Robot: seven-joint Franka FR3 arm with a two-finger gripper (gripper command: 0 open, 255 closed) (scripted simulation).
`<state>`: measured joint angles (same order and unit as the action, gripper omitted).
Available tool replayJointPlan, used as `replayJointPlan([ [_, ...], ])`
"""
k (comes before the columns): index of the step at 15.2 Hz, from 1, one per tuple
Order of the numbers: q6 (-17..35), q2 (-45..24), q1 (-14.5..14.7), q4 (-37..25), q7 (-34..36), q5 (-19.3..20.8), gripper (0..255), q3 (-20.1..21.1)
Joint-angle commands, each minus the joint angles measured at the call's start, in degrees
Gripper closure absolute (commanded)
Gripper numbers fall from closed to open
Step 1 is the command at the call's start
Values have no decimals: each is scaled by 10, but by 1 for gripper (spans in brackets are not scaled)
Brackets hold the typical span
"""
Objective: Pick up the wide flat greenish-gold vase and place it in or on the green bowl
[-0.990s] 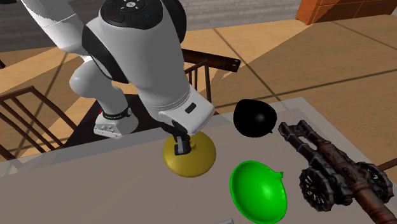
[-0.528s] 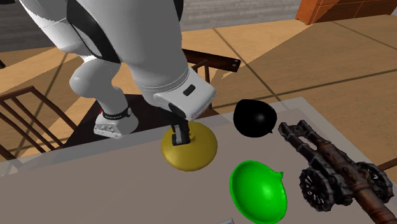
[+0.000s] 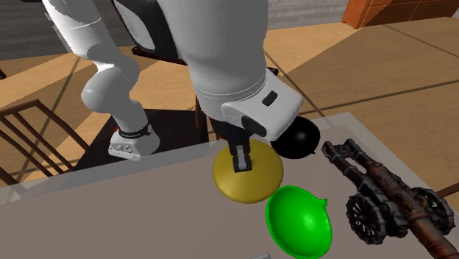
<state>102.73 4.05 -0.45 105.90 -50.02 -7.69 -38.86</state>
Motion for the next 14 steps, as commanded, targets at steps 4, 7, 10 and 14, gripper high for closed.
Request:
replayJointPlan([
  [4, -57, -145, -19, -162, -33, -92, 255, -12],
  [7, -108, -236, -57, -284, -40, -146, 255, -5],
  [10, -174, -337, -118, -443, -31, -200, 255, 13],
  [14, -163, -353, -123, -447, -32, -205, 255, 19],
])
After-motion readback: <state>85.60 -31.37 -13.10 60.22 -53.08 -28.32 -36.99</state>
